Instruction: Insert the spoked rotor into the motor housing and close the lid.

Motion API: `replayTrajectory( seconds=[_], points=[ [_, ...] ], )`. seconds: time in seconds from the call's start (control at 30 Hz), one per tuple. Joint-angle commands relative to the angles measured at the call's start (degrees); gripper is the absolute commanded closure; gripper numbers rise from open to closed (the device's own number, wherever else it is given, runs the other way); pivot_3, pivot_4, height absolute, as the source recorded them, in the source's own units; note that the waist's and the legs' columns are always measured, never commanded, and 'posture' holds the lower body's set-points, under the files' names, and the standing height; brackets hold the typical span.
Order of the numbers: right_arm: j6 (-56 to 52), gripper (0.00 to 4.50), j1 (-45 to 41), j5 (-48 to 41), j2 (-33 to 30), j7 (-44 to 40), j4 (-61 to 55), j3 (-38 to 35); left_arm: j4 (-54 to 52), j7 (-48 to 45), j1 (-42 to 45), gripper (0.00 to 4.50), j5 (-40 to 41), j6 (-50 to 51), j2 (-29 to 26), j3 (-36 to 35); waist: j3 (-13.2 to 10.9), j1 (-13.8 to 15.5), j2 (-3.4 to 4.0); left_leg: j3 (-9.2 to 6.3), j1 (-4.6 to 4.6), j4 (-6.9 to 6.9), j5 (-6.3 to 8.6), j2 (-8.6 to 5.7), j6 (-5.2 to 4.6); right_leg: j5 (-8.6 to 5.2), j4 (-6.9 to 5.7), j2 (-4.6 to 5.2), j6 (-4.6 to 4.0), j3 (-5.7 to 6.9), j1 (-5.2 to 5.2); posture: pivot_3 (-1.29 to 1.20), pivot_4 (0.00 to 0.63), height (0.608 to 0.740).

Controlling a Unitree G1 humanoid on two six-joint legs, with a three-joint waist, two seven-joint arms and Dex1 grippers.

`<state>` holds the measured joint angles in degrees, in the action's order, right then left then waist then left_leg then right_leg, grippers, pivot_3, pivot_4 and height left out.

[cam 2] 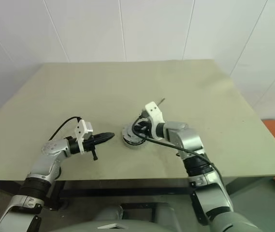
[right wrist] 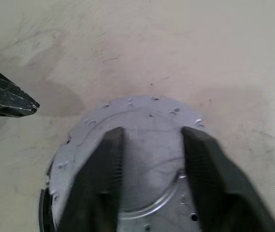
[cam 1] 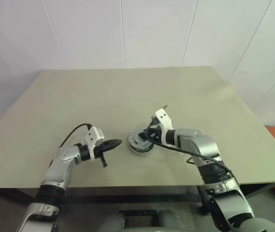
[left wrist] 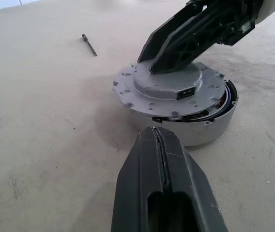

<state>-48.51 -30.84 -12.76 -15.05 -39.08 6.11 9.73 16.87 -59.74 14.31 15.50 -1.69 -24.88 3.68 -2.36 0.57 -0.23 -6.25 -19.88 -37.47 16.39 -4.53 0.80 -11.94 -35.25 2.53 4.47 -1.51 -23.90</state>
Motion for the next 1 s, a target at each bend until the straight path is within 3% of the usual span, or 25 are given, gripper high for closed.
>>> replayTrajectory(
  seconds=[0.03,0.13,0.37,0.53,0.73,0.83,0.9,1.0],
  points=[
    [0.1,2.97,-0.2,-0.8,-0.3,-1.4,-0.8,1.3,-0.3,0.0,1.5,4.5,0.0,-1.2,-0.6,-0.9,0.0,0.0,0.0,0.0,0.05,0.01,0.0,0.0,0.0,0.0,0.01,0.0,0.0,0.0,0.04,0.0,0.0,0.74],
    [1.1,2.29,0.1,-0.3,-0.4,-1.8,-1.0,2.5,-0.1,0.0,1.3,4.5,-0.2,-1.3,-0.5,-0.8,0.0,-0.1,0.02,0.0,0.37,0.14,0.0,0.01,0.0,-0.14,0.09,-0.01,0.19,0.0,0.34,0.0,0.0,0.74],
    [1.5,0.01,0.9,0.4,-0.7,-2.4,-2.7,5.2,-0.3,0.1,1.1,4.5,-0.3,-1.3,-0.6,-0.7,0.0,-0.1,0.01,-0.01,0.49,0.14,0.01,0.04,0.0,-0.24,0.1,-0.01,0.09,0.01,0.47,0.0,0.0,0.74],
    [5.4,0.01,2.3,5.3,-2.9,-1.9,-1.2,10.2,-0.2,0.2,1.1,4.5,-0.5,-1.2,-0.5,-0.7,0.0,0.0,0.0,-0.01,0.49,0.14,0.01,0.03,0.0,-0.24,0.13,0.0,0.1,0.01,0.48,0.0,0.0,0.74],
    [7.9,0.01,3.0,7.3,-3.2,-1.3,0.3,11.3,-0.1,0.3,1.4,4.5,-0.6,-1.3,-0.4,-0.6,0.0,0.0,-0.01,-0.01,0.55,0.14,0.01,0.04,0.0,-0.26,0.14,0.0,0.08,0.02,0.55,0.0,0.0,0.74],
    [8.0,0.62,3.0,7.0,-3.1,-0.9,0.7,10.4,-0.1,0.3,1.5,4.5,-0.7,-1.3,-0.3,-0.7,0.0,0.0,-0.01,-0.02,0.57,0.14,0.01,0.04,0.0,-0.27,0.13,0.0,0.08,0.03,0.59,0.0,0.0,0.74],
    [8.1,1.26,2.9,6.9,-3.3,-1.2,0.7,10.3,-0.1,0.3,1.5,4.5,-0.7,-1.3,-0.3,-0.7,0.0,0.0,-0.01,-0.02,0.57,0.14,0.01,0.05,0.0,-0.28,0.14,0.0,0.07,0.03,0.59,0.0,0.0,0.74],
    [8.3,1.33,2.6,6.5,-3.9,-2.2,1.0,9.9,-0.1,0.3,1.6,4.5,-0.6,-1.2,-0.2,-0.8,0.0,0.0,-0.01,-0.03,0.55,0.15,0.01,0.05,0.0,-0.28,0.16,0.0,0.08,0.04,0.58,0.0,0.0,0.74]
  ],
)
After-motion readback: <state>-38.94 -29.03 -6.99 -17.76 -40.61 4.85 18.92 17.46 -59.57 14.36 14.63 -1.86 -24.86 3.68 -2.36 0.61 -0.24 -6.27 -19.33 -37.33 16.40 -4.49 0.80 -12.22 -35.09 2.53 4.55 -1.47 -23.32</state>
